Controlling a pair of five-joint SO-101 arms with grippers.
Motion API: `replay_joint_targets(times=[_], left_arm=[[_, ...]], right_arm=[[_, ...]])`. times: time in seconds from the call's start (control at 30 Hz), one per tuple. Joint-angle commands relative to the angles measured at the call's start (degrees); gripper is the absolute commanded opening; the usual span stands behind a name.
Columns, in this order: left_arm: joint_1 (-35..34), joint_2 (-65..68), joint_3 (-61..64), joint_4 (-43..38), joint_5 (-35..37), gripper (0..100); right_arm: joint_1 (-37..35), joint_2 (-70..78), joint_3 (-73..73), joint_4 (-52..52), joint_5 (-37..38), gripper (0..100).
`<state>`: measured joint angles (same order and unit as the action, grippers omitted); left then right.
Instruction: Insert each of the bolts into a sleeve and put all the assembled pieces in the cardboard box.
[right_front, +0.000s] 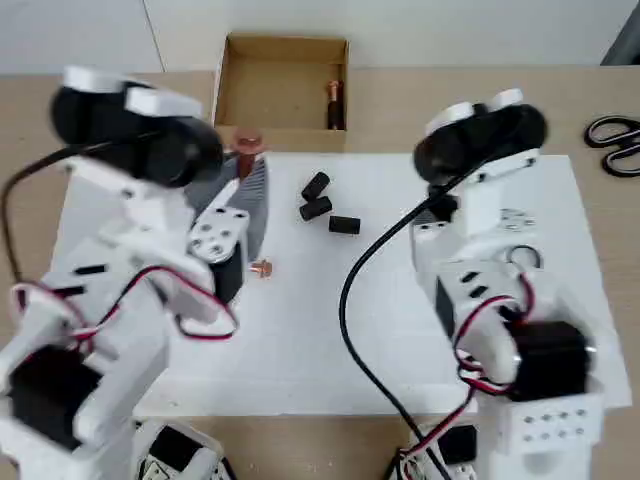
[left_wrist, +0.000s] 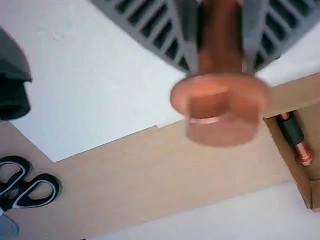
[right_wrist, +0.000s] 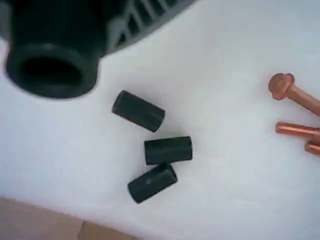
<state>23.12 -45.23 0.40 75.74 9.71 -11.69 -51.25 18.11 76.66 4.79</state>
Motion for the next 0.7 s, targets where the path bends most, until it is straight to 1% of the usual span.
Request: replay_joint_targets(times=[0.0,0.1,0.2,0.3,0.37,0.43,0.53,0.67], left_arm=[[0.4,-2.5,7.1,-8.9,0.5,1],[0.4,-3.3,12.7,-14.2,0.7,1],[0.4,-3.5,17.7,-19.6,4.7,1],[0.4,-3.4,21.8,-24.4,8.4,1],[0.4,-3.5,24.9,-27.5,9.1,1],[0.4,-3.5,26.9,-29.2,9.1,1],[0.4,-3.5,28.4,-29.6,9.1,1],[0.5,-3.4,30.1,-29.8,9.1,1]], right_arm=[[-4.4,-4.7,13.3,-10.9,-0.4,0.4],[-6.6,-7.2,22.6,-19.1,-0.5,0.4],[-7.0,-9.4,30.2,-25.7,-0.7,0.4],[-7.0,-12.4,36.6,-30.2,-0.8,0.5],[-7.3,-14.9,41.2,-33.3,-1.8,0.5],[-7.2,-17.6,46.6,-36.4,-4.9,0.5],[-7.2,-21.5,53.7,-41.5,-9.4,0.5],[-7.3,-26.6,60.7,-45.1,-12.5,0.5]])
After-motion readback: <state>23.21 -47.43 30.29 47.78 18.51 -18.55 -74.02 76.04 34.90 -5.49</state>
